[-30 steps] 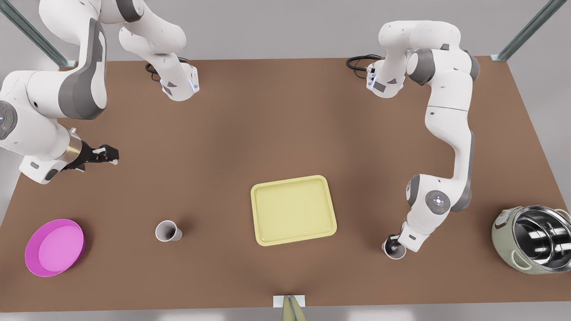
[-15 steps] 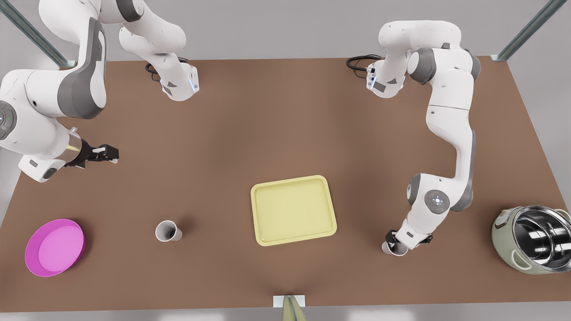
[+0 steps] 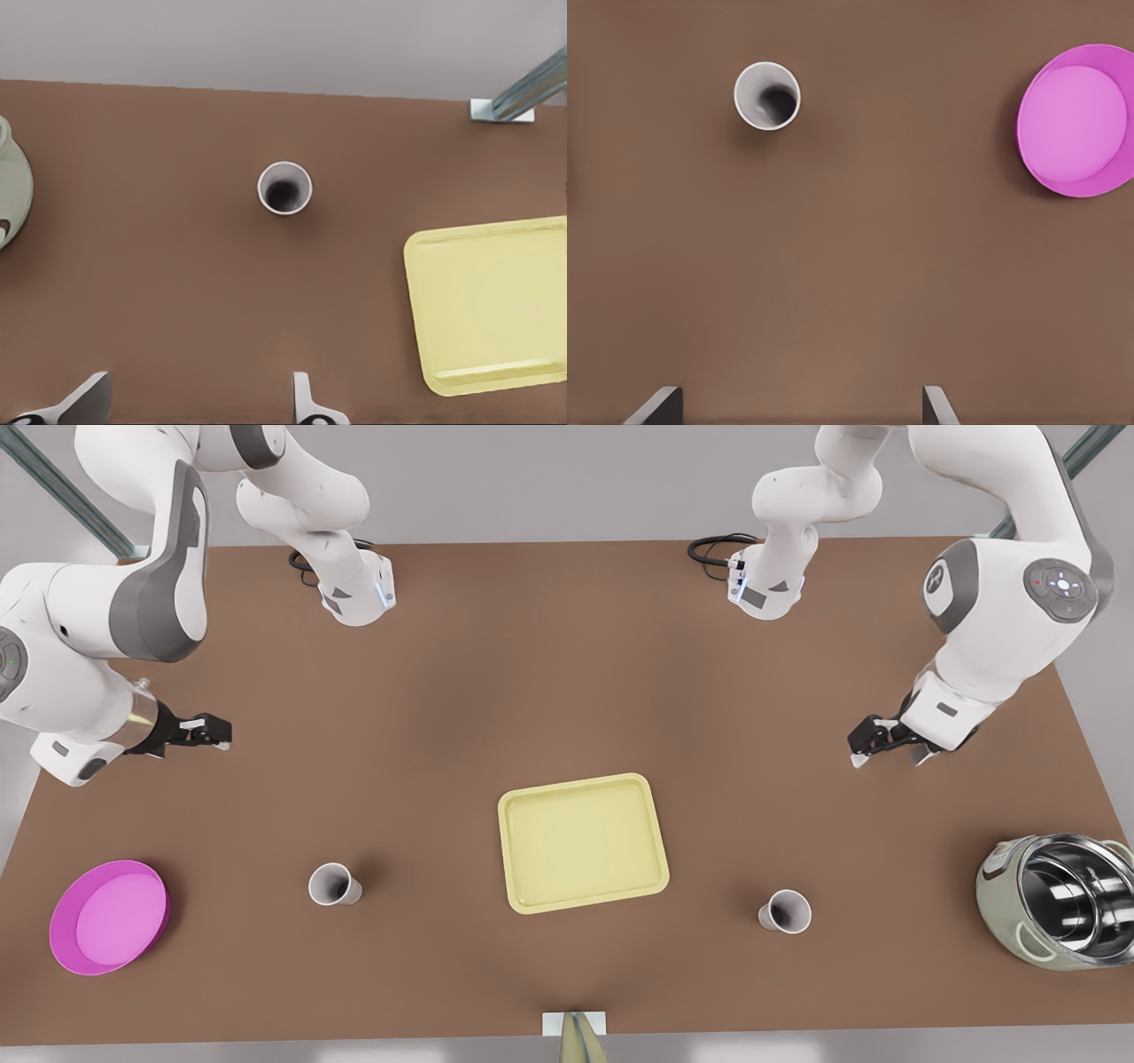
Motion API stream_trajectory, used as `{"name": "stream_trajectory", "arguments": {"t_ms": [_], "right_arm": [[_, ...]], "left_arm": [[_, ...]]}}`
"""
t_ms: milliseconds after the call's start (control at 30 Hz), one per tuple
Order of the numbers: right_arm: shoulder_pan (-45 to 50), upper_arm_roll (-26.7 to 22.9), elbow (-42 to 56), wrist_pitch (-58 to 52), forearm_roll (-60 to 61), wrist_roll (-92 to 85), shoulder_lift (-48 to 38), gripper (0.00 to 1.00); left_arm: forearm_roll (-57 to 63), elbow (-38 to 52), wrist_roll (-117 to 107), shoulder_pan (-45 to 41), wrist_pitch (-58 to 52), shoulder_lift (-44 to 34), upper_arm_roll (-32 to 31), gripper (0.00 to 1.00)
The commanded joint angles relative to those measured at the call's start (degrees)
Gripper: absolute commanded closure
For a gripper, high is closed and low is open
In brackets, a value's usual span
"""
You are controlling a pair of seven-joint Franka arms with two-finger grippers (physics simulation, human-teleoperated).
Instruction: Use the left arm to pick up the white IKEA cup from the tray and place it on the middle-left position; use the right arm to pick up the white IKEA cup from the tray and place it on the middle-right position
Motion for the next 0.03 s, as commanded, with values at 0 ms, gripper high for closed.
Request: {"name": "stream_trajectory", "arguments": {"t_ms": [0], "right_arm": [[0.03, 0.03, 0.03, -0.04, 0.05, 0.87, -0.07, 0.00]], "left_arm": [[-1.48, -0.03, 5.21, -0.10, -6.31, -0.30, 0.05, 0.00]]}}
